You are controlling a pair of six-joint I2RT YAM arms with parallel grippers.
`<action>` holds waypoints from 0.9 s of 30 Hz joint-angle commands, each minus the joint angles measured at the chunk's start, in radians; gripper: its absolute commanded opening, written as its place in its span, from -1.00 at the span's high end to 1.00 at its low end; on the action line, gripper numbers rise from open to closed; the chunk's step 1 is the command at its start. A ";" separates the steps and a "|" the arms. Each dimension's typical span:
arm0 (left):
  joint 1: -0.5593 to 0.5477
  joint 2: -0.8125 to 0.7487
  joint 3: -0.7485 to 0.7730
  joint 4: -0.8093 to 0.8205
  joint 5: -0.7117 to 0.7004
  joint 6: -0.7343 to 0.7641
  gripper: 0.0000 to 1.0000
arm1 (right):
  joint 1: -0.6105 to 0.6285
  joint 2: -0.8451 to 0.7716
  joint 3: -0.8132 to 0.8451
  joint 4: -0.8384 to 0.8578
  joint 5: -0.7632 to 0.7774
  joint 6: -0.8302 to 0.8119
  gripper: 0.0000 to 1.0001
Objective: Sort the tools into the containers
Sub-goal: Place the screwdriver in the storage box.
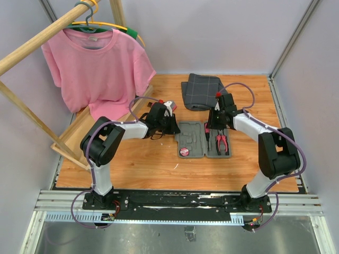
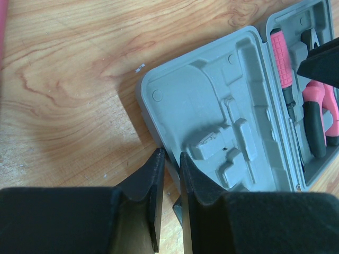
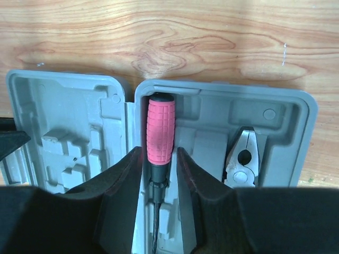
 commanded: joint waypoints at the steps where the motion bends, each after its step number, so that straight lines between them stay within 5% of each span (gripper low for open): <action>1: 0.007 0.003 0.021 -0.016 -0.004 0.017 0.61 | 0.019 -0.043 0.022 -0.044 0.020 -0.029 0.38; 9: 0.007 0.004 0.022 -0.016 -0.003 0.017 0.62 | 0.040 -0.015 0.016 -0.058 0.007 -0.029 0.60; 27: 0.007 0.004 0.025 -0.024 -0.009 0.027 0.64 | 0.049 0.038 0.030 -0.061 0.056 -0.024 0.68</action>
